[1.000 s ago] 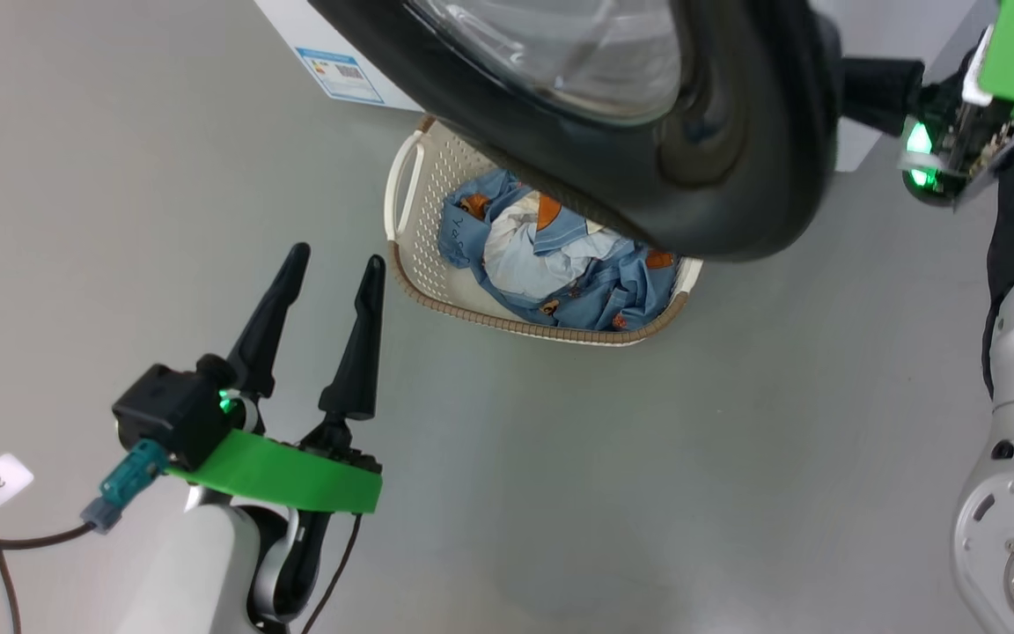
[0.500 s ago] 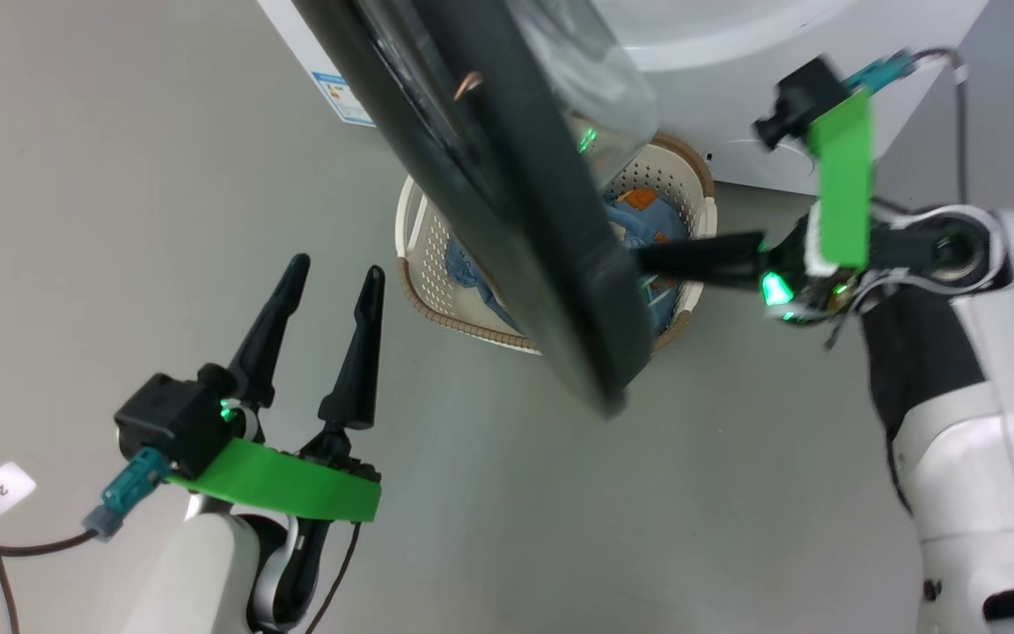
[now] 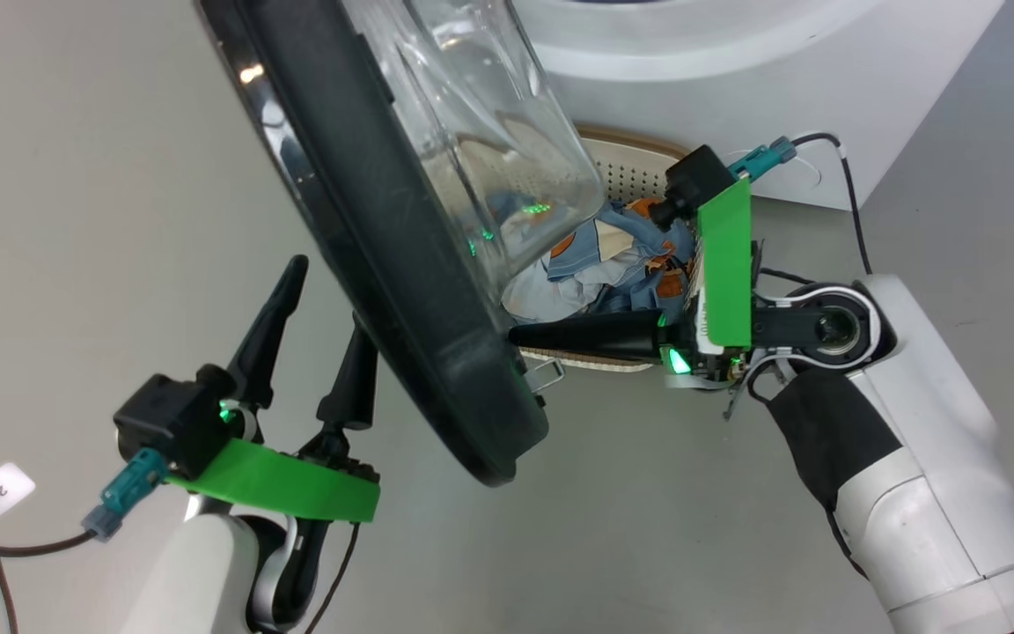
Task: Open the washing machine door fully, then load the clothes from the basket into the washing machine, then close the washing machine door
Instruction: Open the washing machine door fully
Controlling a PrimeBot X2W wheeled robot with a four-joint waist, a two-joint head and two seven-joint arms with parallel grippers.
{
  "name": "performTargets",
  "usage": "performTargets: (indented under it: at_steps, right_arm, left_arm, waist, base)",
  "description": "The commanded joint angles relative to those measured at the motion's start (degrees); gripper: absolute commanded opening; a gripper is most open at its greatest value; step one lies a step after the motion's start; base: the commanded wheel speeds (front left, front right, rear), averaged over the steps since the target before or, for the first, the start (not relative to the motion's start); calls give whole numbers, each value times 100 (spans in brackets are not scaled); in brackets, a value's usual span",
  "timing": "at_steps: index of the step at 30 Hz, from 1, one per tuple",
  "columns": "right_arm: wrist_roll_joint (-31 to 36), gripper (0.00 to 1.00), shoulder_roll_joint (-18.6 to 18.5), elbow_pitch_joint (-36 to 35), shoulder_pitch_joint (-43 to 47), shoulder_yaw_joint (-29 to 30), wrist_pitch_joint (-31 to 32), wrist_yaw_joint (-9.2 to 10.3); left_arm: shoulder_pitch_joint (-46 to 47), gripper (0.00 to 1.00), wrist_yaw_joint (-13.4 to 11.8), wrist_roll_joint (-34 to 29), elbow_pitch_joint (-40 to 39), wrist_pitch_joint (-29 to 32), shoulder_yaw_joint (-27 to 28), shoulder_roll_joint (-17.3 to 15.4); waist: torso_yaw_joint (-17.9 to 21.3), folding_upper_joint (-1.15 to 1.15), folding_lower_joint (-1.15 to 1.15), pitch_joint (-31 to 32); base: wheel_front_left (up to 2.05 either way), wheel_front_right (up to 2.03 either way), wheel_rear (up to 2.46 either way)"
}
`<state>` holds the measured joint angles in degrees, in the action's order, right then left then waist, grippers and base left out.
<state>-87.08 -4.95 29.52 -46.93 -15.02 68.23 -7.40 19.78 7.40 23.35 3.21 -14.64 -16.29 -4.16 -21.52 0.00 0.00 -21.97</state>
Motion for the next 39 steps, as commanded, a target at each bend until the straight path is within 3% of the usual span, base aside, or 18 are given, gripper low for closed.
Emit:
performTargets:
  at_steps: [1, 9, 17, 39]
  right_arm:
    - [-145, 0, 207, -112, 79, -257, -132, -9]
    - [-352, 0, 207, 11, 46, -476, -400, -9]
    - [-430, 0, 146, 21, 201, -334, -626, -9]
    - [-1035, 0, -149, -707, 1613, 58, -1289, -9]
  left_arm:
    - [-89, 100, 9, -15, -103, -36, 221, -145]
    - [-108, 100, 9, -28, -75, -36, 264, -137]
    - [-174, 100, 9, -33, -6, -36, 365, -151]
    - [-663, 100, 9, -126, 50, -36, 699, -363]
  waist:
    - [-6, 0, 0, 15]
    - [9, 0, 0, 66]
    - [88, 0, 0, 262]
    - [686, 0, 0, 1121]
  base:
    - [0, 0, 0]
    - [0, 0, 0]
    - [0, 0, 0]
    - [0, 0, 0]
